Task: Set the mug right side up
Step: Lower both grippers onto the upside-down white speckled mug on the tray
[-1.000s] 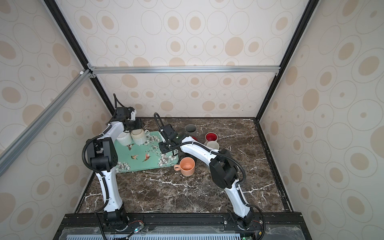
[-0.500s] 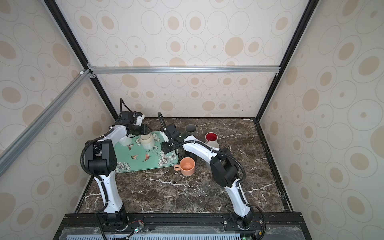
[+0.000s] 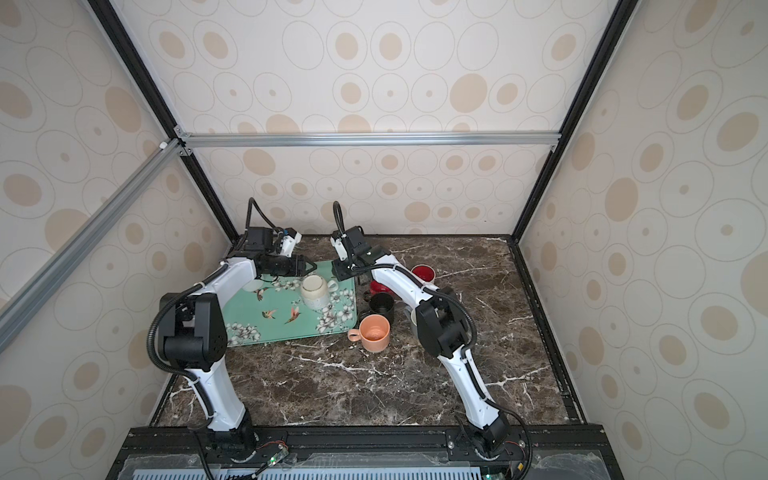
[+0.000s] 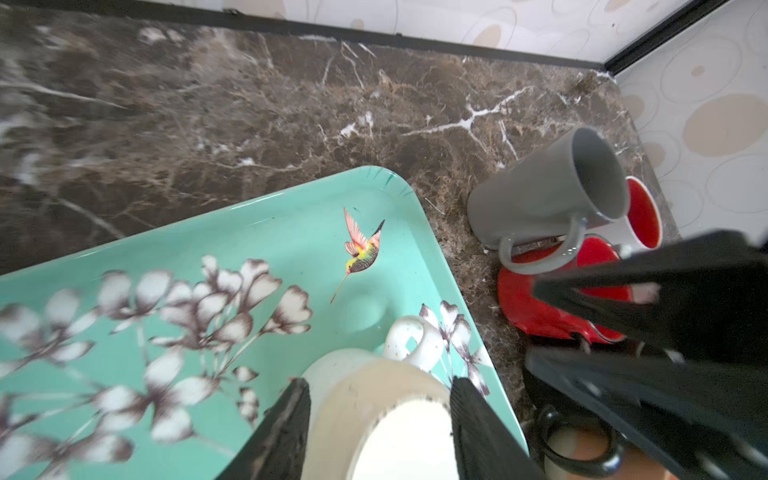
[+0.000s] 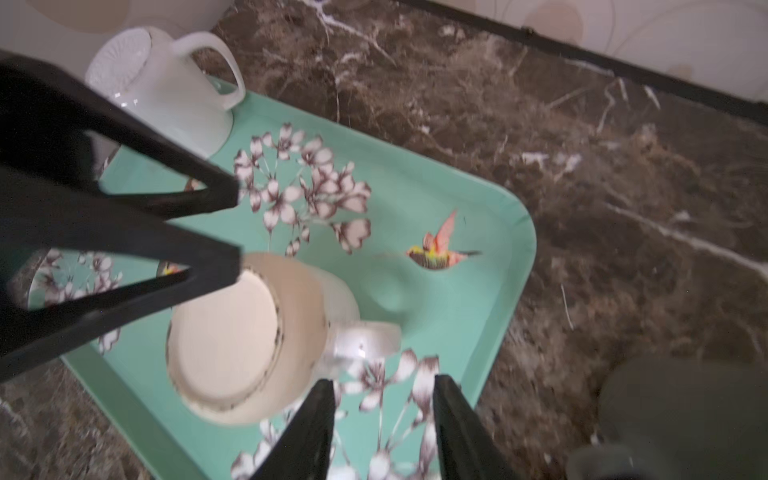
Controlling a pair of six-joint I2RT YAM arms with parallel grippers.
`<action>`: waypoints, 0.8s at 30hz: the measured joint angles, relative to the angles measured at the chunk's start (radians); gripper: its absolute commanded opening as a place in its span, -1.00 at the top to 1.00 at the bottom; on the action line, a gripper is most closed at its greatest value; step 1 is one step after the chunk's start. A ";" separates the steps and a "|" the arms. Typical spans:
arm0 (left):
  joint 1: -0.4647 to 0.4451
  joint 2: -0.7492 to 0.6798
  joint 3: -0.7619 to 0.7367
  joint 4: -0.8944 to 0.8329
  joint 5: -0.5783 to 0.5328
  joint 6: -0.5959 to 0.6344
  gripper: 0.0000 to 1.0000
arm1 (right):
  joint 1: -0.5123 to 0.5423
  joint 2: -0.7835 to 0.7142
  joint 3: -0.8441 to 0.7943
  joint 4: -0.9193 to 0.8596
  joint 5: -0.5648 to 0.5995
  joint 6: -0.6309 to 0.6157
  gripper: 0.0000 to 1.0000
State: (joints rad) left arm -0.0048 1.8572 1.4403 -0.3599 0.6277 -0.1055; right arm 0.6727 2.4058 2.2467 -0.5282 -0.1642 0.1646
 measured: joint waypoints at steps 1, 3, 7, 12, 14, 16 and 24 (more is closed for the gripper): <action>0.008 -0.037 -0.024 0.014 -0.001 -0.012 -0.08 | 0.000 0.045 0.064 -0.012 -0.005 -0.005 0.25; 0.026 -0.106 -0.079 0.040 -0.005 -0.032 -0.04 | 0.001 0.118 0.160 -0.031 -0.013 -0.011 0.31; 0.029 -0.255 -0.246 0.077 -0.024 -0.066 0.07 | 0.002 0.200 0.235 -0.060 -0.024 -0.018 0.49; 0.020 -0.414 -0.474 0.101 -0.047 -0.113 0.14 | 0.002 0.202 0.203 -0.076 -0.042 -0.016 0.59; 0.018 -0.476 -0.566 0.118 -0.052 -0.143 0.15 | 0.002 0.184 0.155 -0.065 -0.049 -0.015 0.59; 0.016 -0.523 -0.637 0.131 -0.056 -0.173 0.15 | 0.003 0.161 0.094 -0.058 -0.054 -0.015 0.59; 0.016 -0.545 -0.745 0.229 -0.069 -0.293 0.09 | 0.056 0.034 -0.174 -0.024 -0.069 -0.035 0.59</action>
State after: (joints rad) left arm 0.0116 1.3125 0.6952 -0.1314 0.5587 -0.3985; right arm 0.7292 2.4393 2.0731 -0.5526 -0.2329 0.1299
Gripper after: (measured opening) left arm 0.452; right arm 0.202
